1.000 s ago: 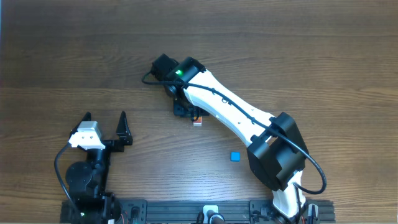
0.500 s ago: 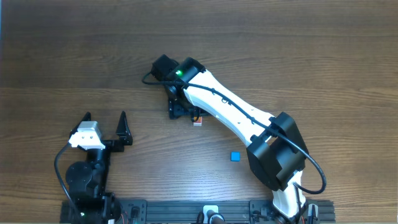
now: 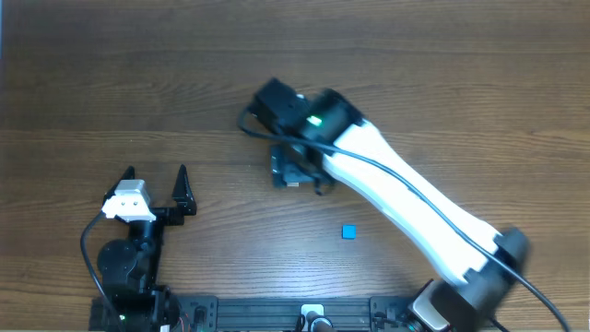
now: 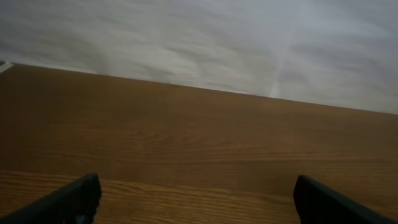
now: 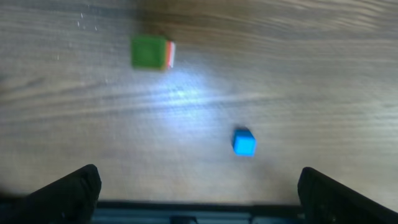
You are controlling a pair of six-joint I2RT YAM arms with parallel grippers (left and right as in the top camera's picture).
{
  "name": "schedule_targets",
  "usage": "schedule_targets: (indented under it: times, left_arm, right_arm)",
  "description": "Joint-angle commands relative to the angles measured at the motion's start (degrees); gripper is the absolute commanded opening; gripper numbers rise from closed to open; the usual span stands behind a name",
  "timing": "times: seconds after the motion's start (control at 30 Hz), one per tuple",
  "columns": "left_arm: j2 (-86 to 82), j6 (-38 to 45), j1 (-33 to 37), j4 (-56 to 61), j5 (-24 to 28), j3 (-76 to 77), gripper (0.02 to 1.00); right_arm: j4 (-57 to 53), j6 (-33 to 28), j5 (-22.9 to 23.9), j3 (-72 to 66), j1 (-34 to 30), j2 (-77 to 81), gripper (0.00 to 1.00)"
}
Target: Stack Cubes
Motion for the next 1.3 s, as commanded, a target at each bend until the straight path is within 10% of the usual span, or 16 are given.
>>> schedule_targets:
  times: [0.03,0.43,1.3]
  left_arm:
    - [-0.3,0.9,0.3,-0.1,0.6,-0.3,0.998]
    - [-0.3,0.9,0.3,-0.1,0.6,-0.3,1.000]
    - [-0.3,0.9,0.3,-0.1,0.6,-0.3,1.000]
  right_arm:
    - [1.2,0.8,1.1,-12.8,-0.9,-9.8,0.991]
    - [21.1,2.6,-9.7,-47.3,-3.1,-23.6,0.993]
    - [36.8,-1.1,-5.3,-53.9,-6.1,-10.2,0.985]
